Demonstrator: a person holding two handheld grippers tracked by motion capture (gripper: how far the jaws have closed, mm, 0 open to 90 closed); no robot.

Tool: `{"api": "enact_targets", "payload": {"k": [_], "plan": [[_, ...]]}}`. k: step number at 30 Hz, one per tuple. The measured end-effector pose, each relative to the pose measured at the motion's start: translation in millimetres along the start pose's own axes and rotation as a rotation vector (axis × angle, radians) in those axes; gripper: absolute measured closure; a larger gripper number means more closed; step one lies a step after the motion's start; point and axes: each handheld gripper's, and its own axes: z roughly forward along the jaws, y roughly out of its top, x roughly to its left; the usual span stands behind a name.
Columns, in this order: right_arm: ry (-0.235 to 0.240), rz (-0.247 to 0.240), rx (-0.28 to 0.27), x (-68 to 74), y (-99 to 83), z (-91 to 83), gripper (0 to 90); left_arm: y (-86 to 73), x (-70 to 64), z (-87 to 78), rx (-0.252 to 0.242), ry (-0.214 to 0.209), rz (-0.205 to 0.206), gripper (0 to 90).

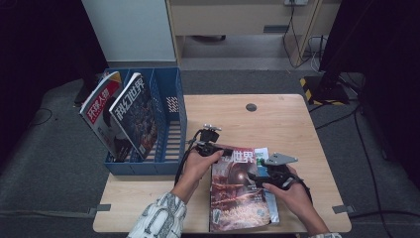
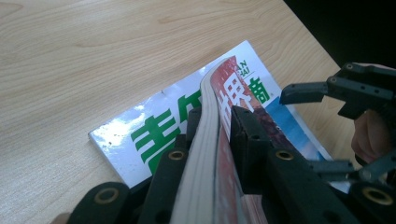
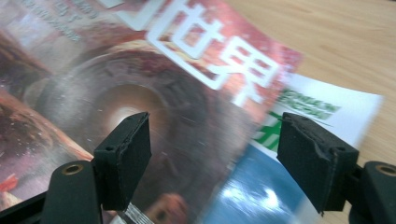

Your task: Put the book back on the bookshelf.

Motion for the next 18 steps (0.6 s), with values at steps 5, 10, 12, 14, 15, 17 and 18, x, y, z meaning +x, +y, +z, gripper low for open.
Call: {"api": "enact_targets", "payload": {"k": [5, 10, 12, 14, 15, 17, 18], "plan": [[-0.06, 0.054, -0.004, -18.3, -5.7, -15.0, 26.0, 1.0, -4.7, -8.0, -0.003, 0.0, 0.009, 78.7], [-0.143, 0.1, 0.016, -38.2, -13.7, -20.8, 25.4, 4.4, -9.3, -15.1, -0.002, -0.007, 0.021, 79.1], [-0.176, 0.105, 0.051, -48.3, -18.5, -22.8, 25.1, 5.6, -10.6, -16.8, -0.001, -0.004, 0.03, 79.2], [-0.215, 0.118, 0.08, -57.0, -23.1, -24.1, 24.6, 5.9, -11.4, -17.1, -0.004, -0.004, 0.03, 79.4], [-0.229, 0.134, 0.085, -62.8, -26.1, -25.8, 24.6, 5.9, -11.5, -17.0, -0.004, -0.004, 0.031, 79.4], [-0.245, 0.153, 0.089, -70.6, -29.3, -28.3, 23.5, 5.9, -11.9, -17.1, -0.005, -0.005, 0.033, 79.4], [-0.254, 0.166, 0.09, -72.8, -30.3, -29.0, 22.8, 6.0, -12.1, -17.1, -0.006, -0.007, 0.034, 79.5]]}}
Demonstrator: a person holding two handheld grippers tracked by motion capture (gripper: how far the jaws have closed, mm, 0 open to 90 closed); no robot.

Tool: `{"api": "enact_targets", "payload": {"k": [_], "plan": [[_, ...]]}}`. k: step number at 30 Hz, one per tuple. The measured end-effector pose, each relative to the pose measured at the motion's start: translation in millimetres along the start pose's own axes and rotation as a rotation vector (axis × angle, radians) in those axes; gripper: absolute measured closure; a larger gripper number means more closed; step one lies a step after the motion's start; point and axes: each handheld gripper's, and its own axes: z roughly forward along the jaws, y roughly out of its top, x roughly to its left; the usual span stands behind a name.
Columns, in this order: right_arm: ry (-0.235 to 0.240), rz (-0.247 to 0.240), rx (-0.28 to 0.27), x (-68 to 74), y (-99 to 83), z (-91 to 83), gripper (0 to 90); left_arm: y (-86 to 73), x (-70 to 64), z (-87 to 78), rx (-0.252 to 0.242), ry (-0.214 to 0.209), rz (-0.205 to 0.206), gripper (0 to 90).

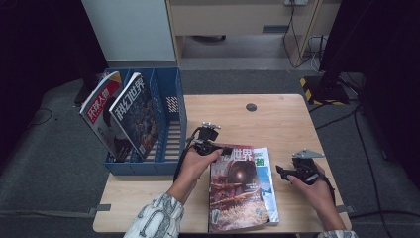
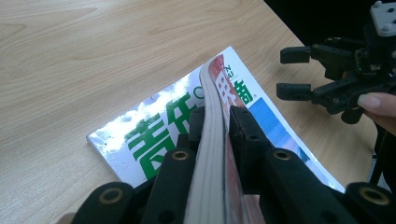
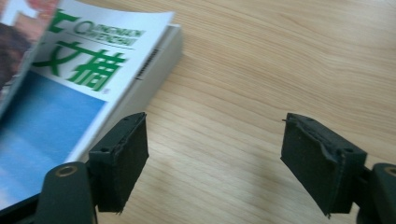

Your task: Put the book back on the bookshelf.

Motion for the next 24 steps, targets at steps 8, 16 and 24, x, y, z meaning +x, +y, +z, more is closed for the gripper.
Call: {"api": "enact_targets", "payload": {"k": [8, 16, 24], "plan": [[-0.026, -0.01, 0.051, -5.0, -5.5, 6.9, 20.0, 0.8, -1.9, -2.2, -0.005, -0.009, 0.002, 79.7], [-0.025, -0.005, 0.052, -6.2, -10.8, 9.8, 14.7, 5.4, -7.3, -6.1, -0.008, -0.01, 0.019, 80.2], [-0.025, -0.004, 0.015, -5.2, -14.6, 12.0, 11.3, 16.2, -18.9, -18.7, -0.033, -0.019, 0.042, 82.5]]}}
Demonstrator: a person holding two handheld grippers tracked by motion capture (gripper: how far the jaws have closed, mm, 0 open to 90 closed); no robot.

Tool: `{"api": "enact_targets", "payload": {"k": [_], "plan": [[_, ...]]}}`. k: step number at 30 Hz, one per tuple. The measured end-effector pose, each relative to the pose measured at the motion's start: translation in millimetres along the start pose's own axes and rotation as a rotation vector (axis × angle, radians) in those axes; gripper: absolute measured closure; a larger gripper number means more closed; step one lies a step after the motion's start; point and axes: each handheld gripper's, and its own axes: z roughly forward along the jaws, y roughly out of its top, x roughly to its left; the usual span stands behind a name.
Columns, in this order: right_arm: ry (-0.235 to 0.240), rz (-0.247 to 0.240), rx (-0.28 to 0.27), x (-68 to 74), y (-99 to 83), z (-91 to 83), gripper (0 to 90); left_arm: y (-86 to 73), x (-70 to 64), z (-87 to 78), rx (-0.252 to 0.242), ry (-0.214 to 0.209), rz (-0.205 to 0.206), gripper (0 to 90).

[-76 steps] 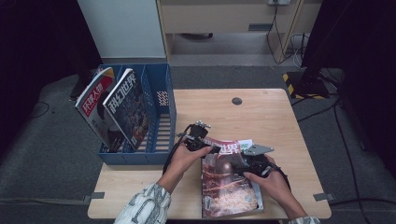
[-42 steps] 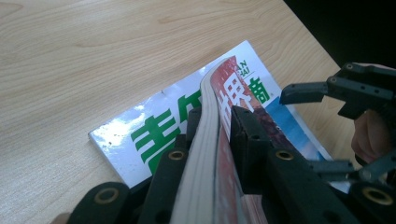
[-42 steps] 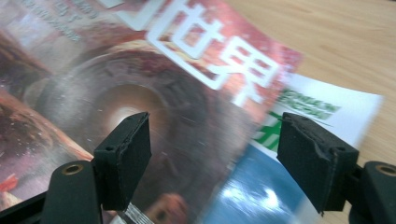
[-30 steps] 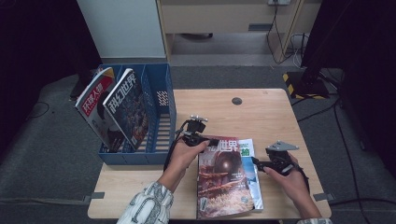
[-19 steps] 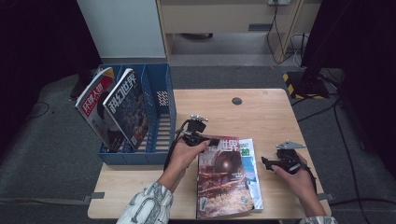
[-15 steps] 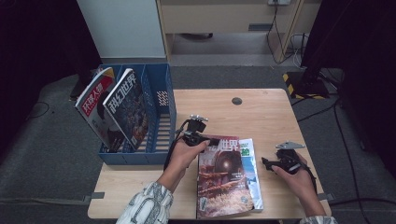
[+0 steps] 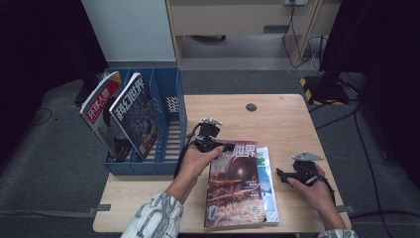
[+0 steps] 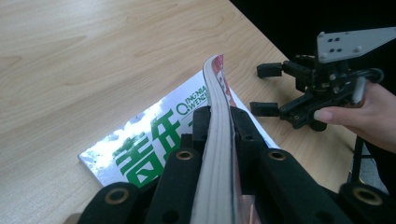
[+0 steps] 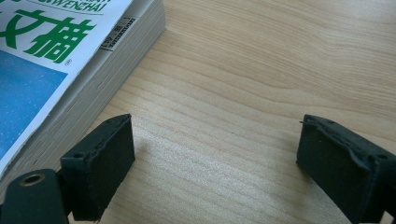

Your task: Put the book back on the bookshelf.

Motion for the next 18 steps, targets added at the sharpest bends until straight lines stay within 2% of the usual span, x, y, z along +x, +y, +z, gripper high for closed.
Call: {"api": "enact_targets", "payload": {"k": [4, 7, 18], "plan": [[0.0, 0.0, -0.002, 0.4, -0.3, 0.3, 10.6, 6.2, -4.7, -8.7, -0.02, -0.002, 0.005, 83.5], [-0.001, 0.001, -0.001, 0.6, -0.2, 0.4, 10.4, 11.3, -7.8, -15.5, -0.027, 0.004, 0.024, 83.7], [-0.002, 0.001, -0.001, 1.0, 0.0, 0.6, 9.9, 31.1, -18.1, -44.2, -0.068, 0.04, 0.058, 83.9]]}}
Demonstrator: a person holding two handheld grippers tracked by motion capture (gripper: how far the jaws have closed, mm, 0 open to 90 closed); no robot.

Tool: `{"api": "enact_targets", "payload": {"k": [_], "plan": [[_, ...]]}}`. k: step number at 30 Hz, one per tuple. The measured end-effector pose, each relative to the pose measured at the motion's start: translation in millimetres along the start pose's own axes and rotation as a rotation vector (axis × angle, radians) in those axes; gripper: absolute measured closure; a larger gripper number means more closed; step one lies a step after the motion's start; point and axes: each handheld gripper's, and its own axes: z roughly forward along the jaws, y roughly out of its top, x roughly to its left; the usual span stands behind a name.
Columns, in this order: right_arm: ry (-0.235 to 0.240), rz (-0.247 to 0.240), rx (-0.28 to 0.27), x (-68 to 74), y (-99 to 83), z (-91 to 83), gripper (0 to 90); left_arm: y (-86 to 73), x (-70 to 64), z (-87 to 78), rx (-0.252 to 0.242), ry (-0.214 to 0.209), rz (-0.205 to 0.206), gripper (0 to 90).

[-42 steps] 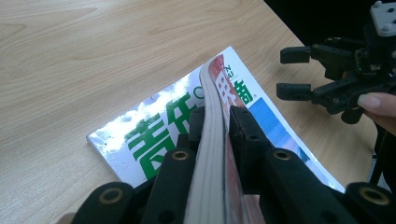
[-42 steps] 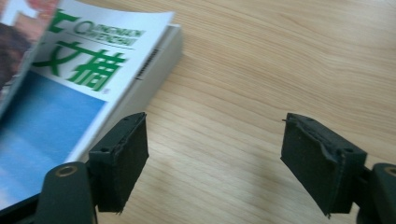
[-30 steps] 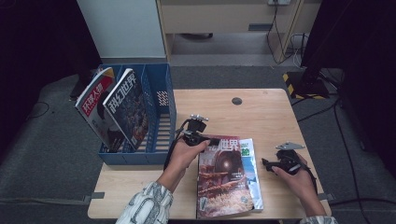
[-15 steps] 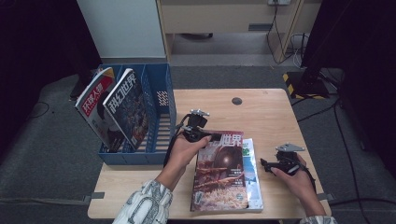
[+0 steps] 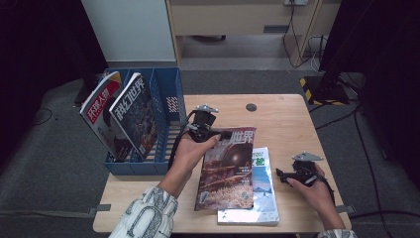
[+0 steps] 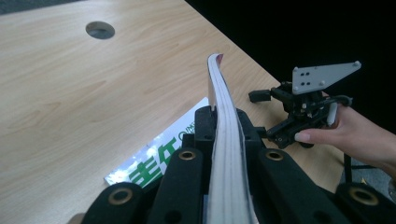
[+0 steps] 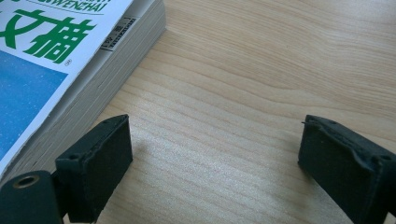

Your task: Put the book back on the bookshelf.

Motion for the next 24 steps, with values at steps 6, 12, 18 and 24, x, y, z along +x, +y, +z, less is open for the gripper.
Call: {"api": "enact_targets", "payload": {"k": [6, 12, 18, 24], "plan": [[-0.005, 0.002, -0.002, 0.5, 0.2, 0.5, 9.7, 15.0, -6.6, -16.0, -0.024, 0.022, 0.023, 83.9], [-0.005, 0.002, -0.002, 0.6, 0.2, 0.5, 9.6, 25.6, -8.7, -26.3, -0.053, 0.036, 0.025, 83.9], [-0.006, 0.003, -0.001, 0.8, 0.5, 0.8, 9.2, 33.6, -8.2, -35.2, -0.081, 0.04, 0.019, 83.9], [-0.007, 0.001, 0.001, 1.0, 0.6, 0.9, 9.0, 37.2, -7.8, -43.2, -0.102, 0.043, 0.009, 83.9]]}}
